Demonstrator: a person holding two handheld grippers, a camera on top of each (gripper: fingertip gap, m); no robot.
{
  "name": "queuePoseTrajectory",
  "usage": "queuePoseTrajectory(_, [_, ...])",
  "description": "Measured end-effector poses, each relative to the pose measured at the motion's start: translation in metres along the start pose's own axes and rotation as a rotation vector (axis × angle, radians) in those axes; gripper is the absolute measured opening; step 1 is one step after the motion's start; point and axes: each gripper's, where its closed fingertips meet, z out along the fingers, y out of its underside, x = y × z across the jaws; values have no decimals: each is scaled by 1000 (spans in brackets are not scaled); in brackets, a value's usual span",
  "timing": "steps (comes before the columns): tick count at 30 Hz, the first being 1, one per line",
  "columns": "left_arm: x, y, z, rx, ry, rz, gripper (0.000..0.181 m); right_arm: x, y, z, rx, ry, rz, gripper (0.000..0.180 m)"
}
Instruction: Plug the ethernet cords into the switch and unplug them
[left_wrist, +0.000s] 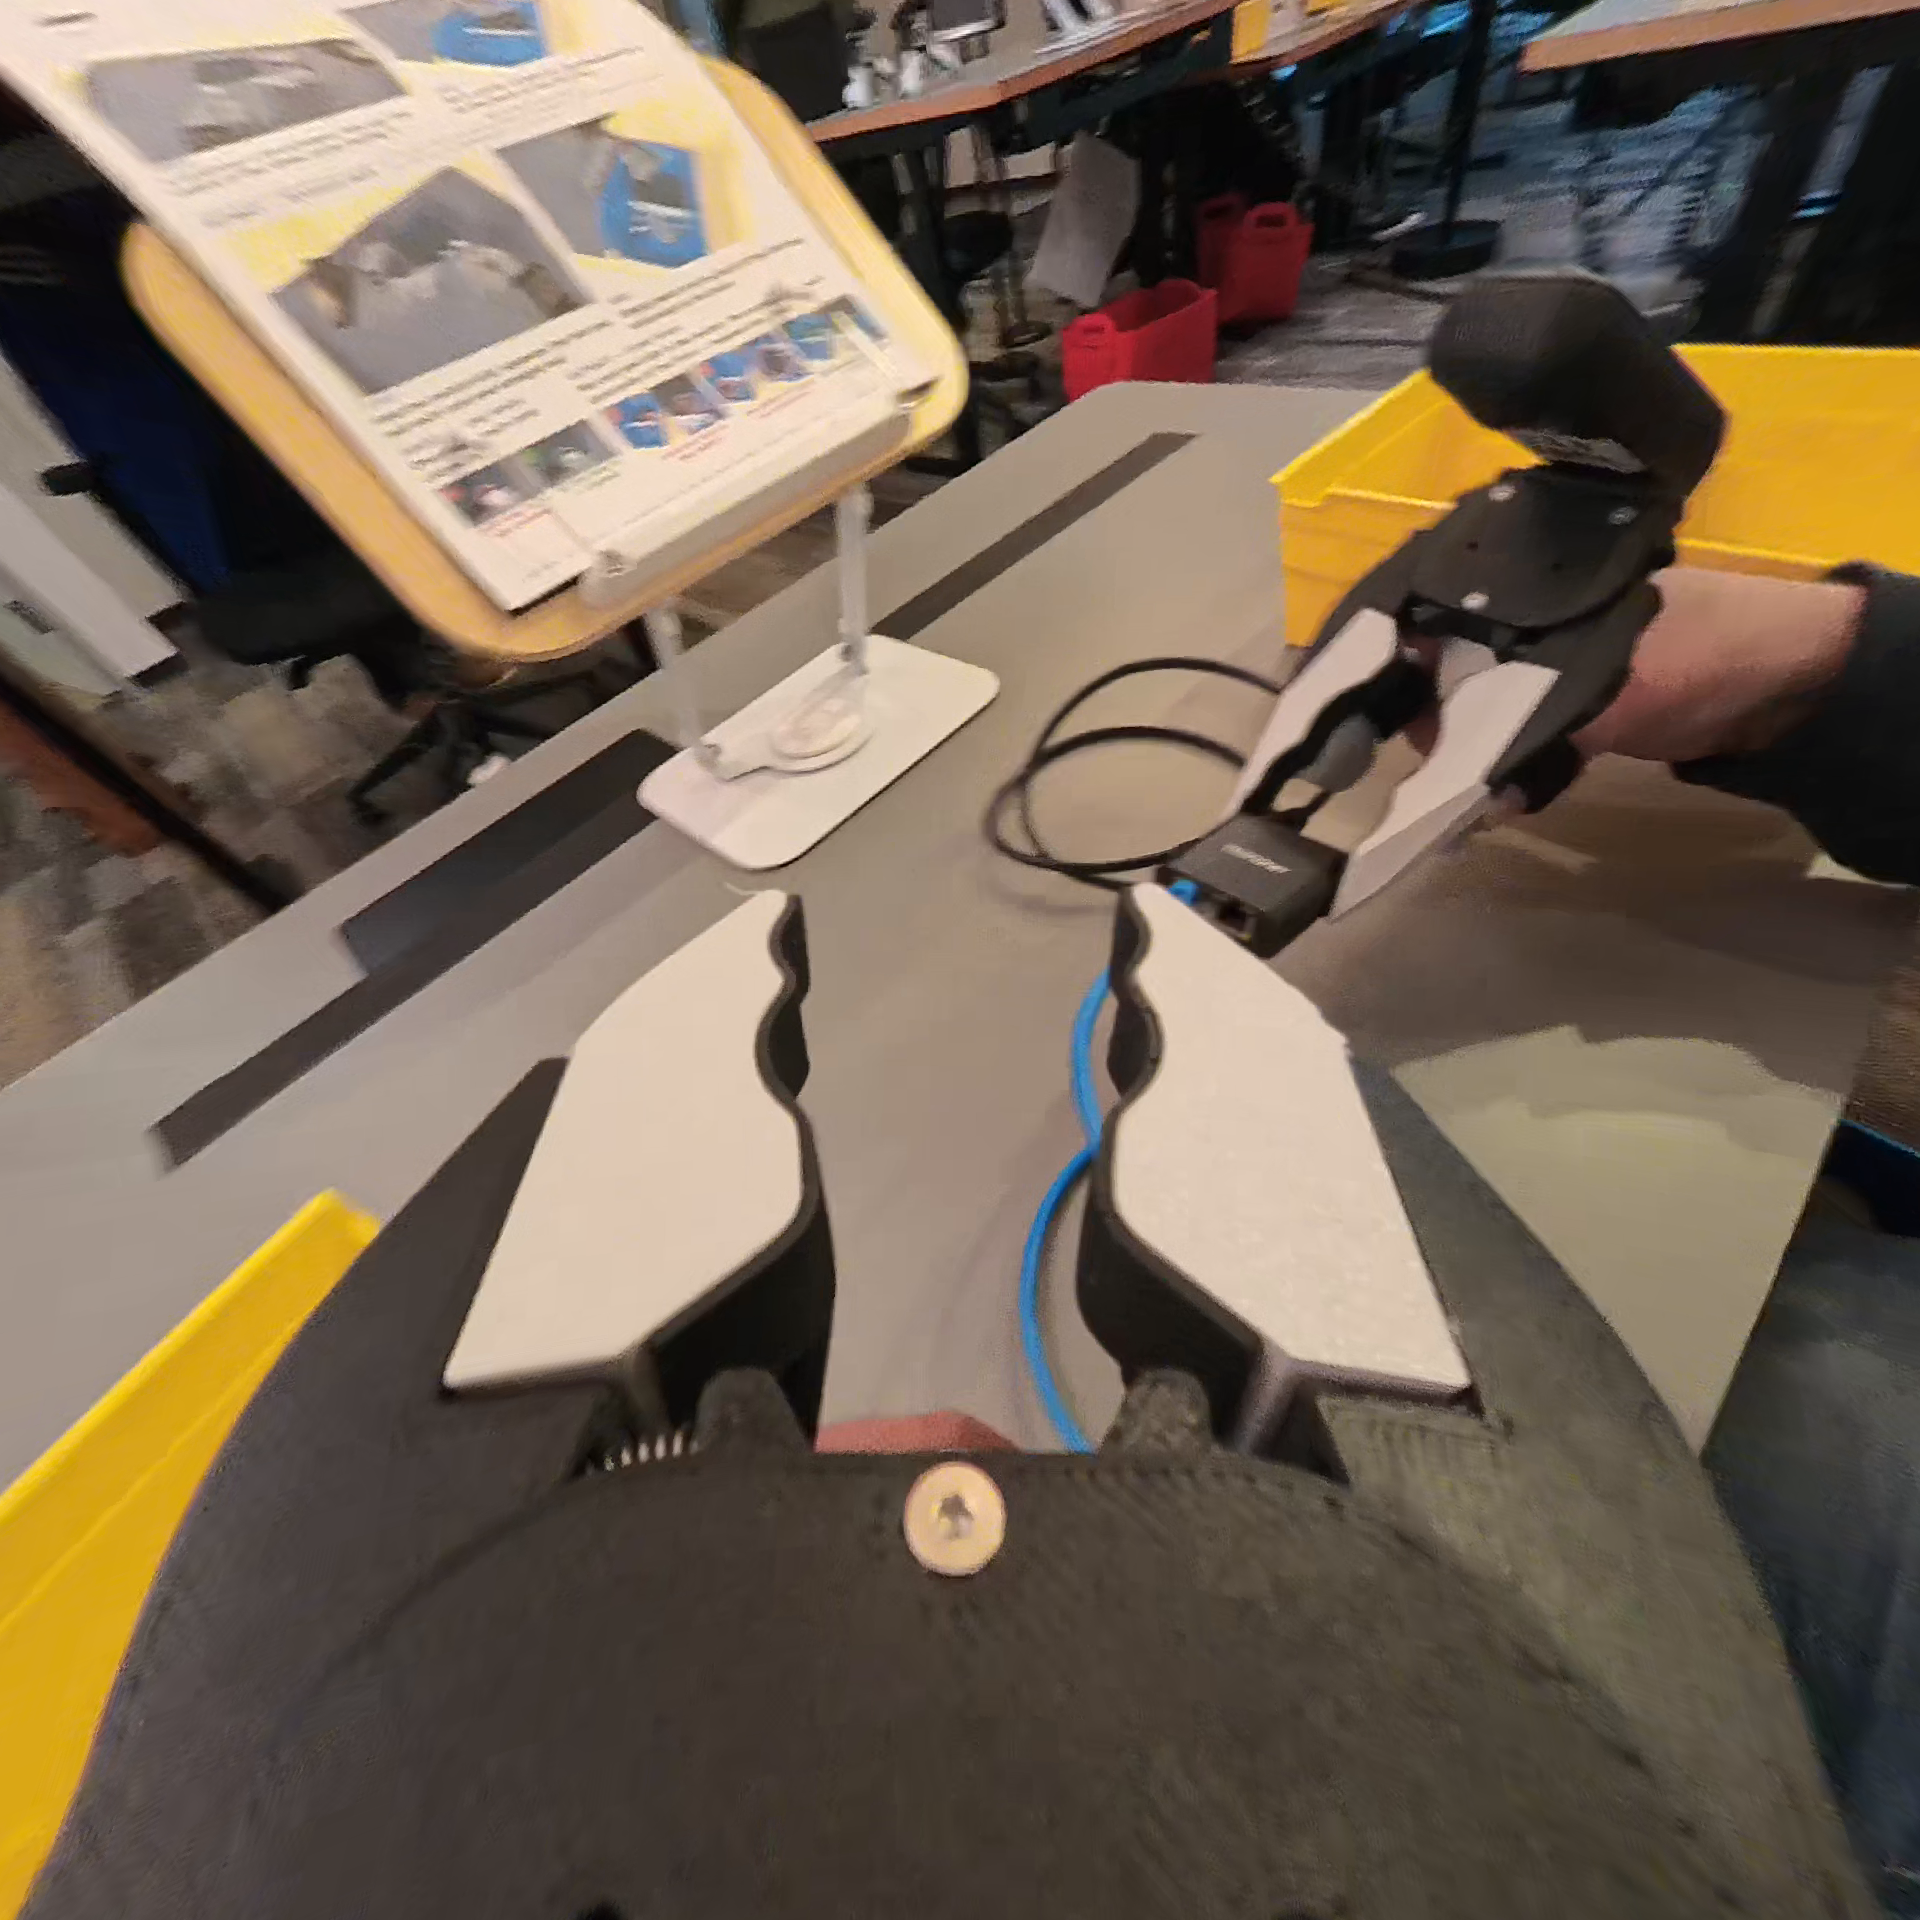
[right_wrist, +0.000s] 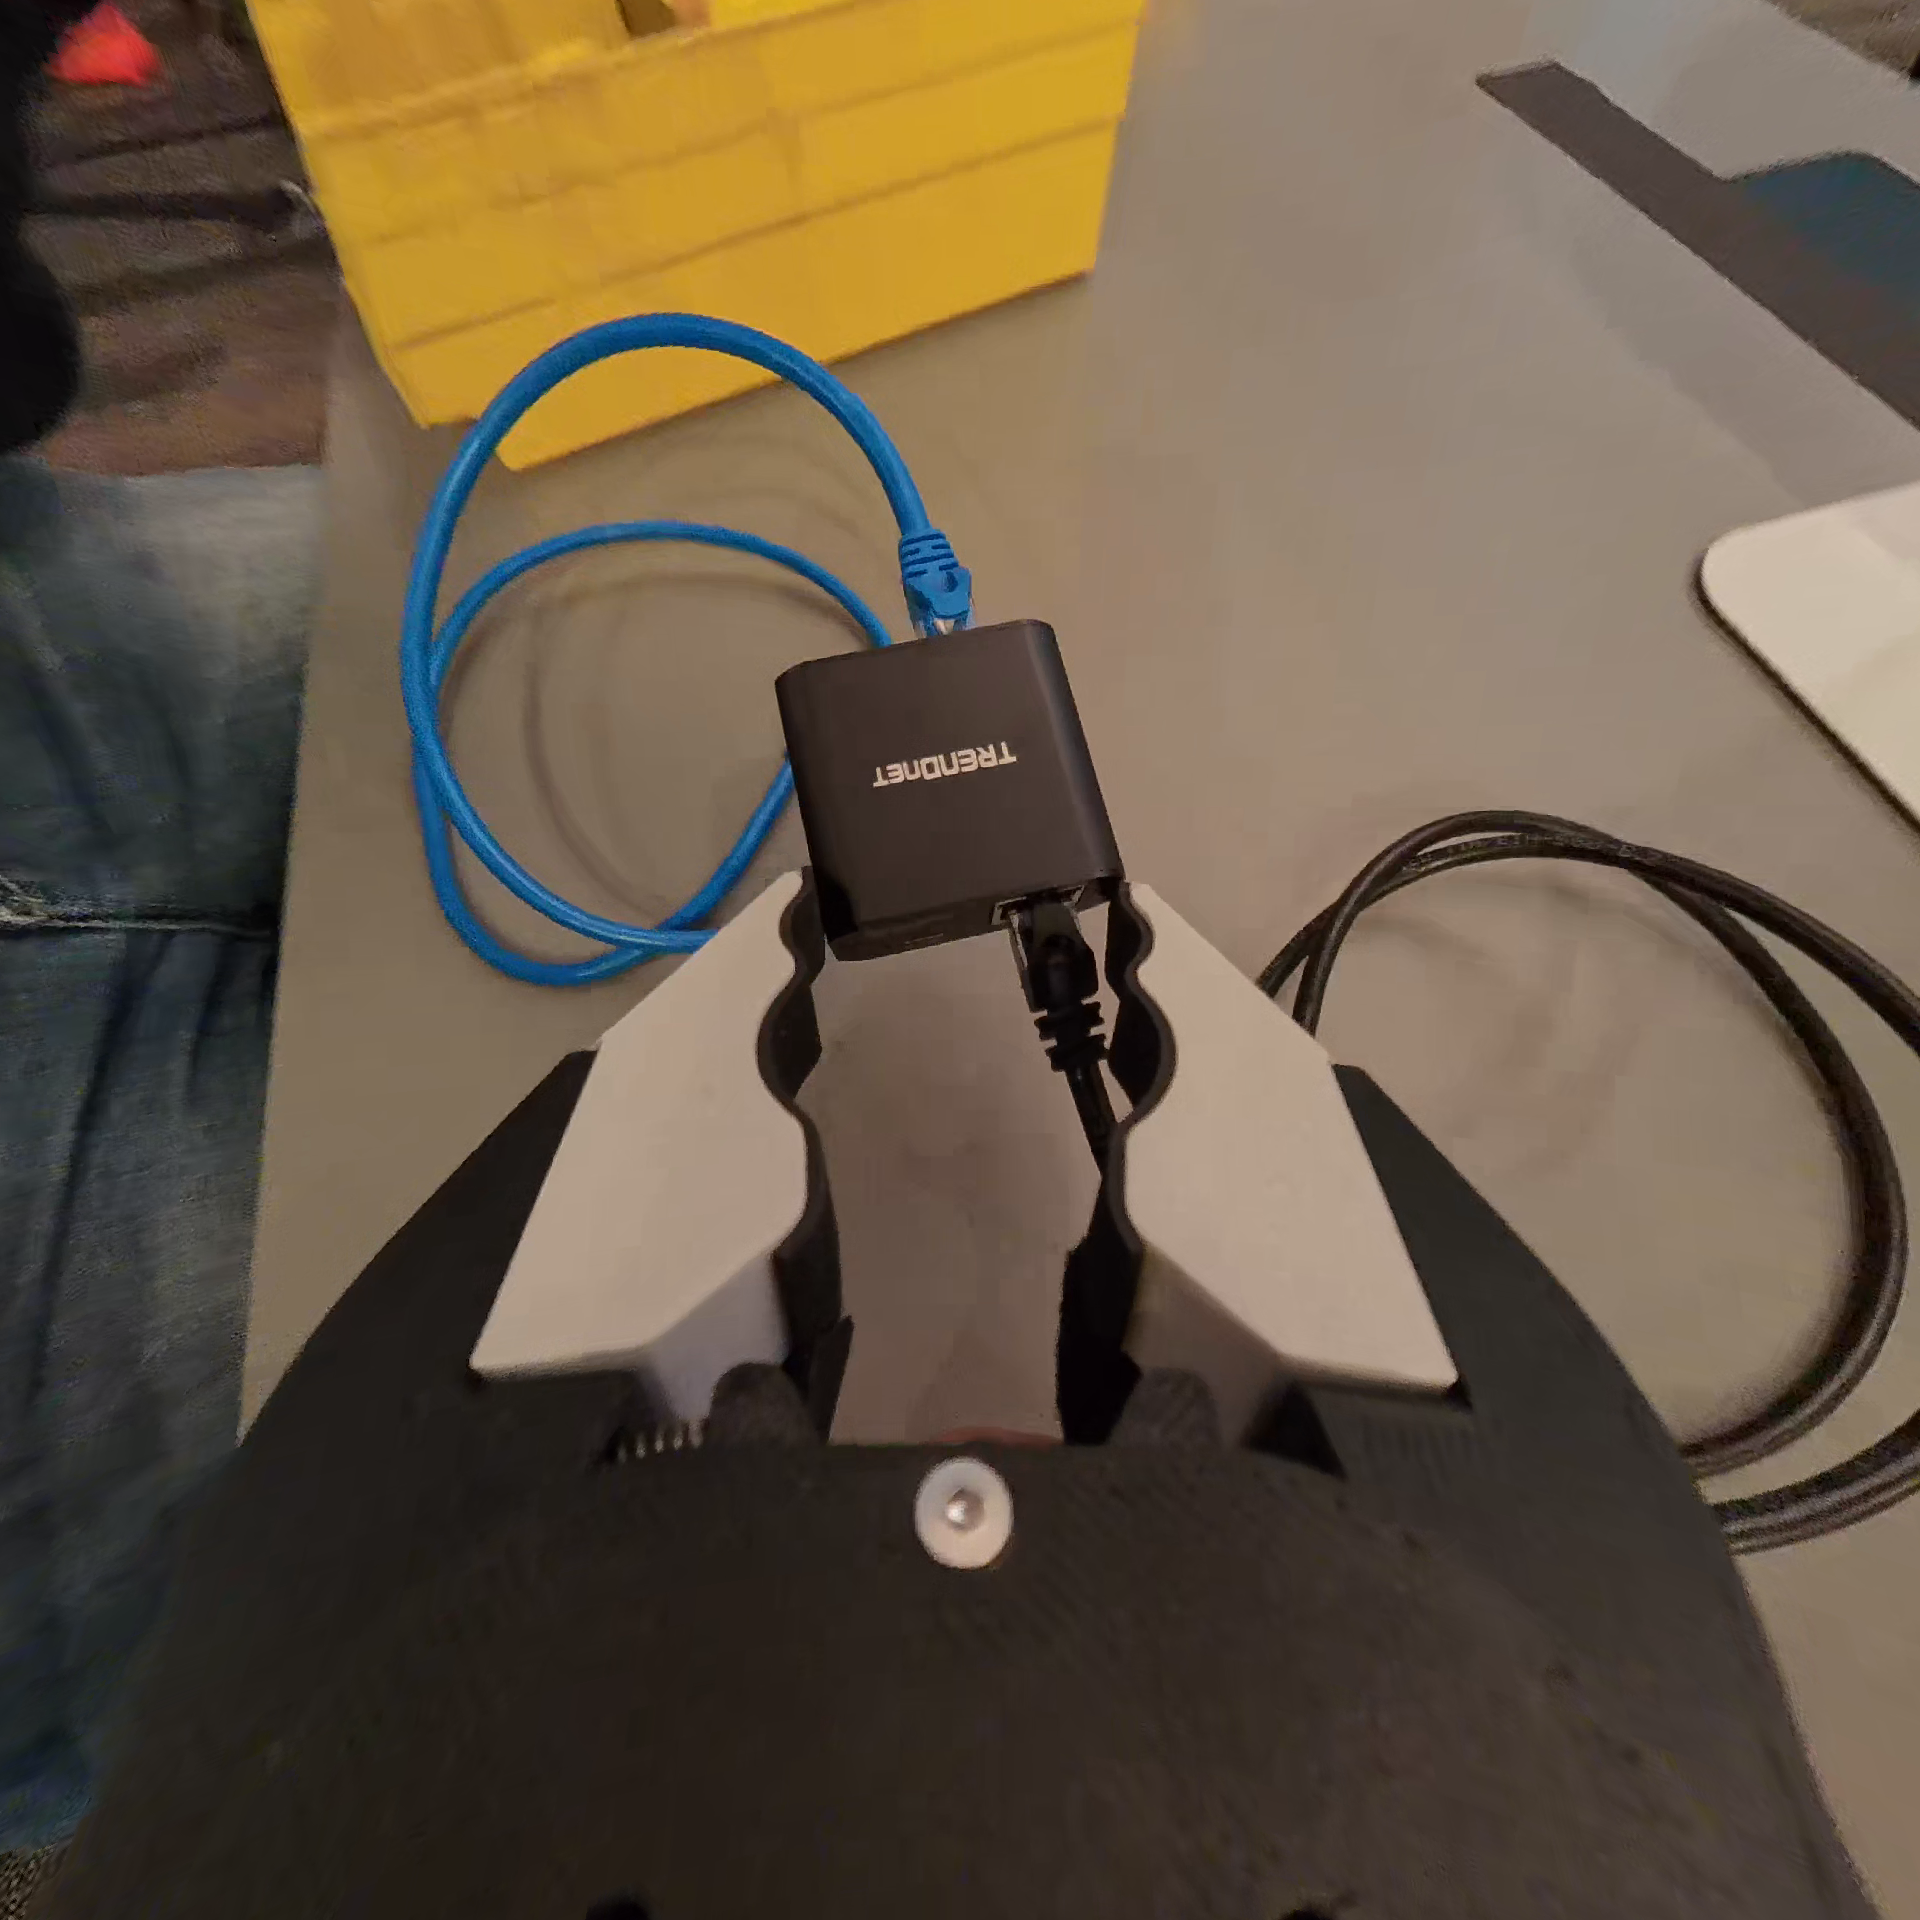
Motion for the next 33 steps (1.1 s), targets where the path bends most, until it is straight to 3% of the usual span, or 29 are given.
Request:
queuePoseTrajectory(3, [-39,12,-33,-80,-150,-24,52,8,20,6,-73,48,4,53])
queuePoseTrajectory(8, [-91,72,-82,-312,-357,-161,45,12,35,12,-109,76,5,54])
queuePoseTrajectory(14, [-102,142,-103,-397,-516,-389,48,15,45,16,-145,110,-2,54])
queuePoseTrajectory(23, [-85,196,-67,-526,-397,-556,48,18,65,19,-250,135,-21,55])
queuePoseTrajectory(28, [-89,198,-54,-504,-329,-635,13,17,63,17,-269,138,-38,60])
queuePoseTrajectory(33, [-88,189,-56,-477,-290,-642,8,16,48,9,-234,162,-63,61])
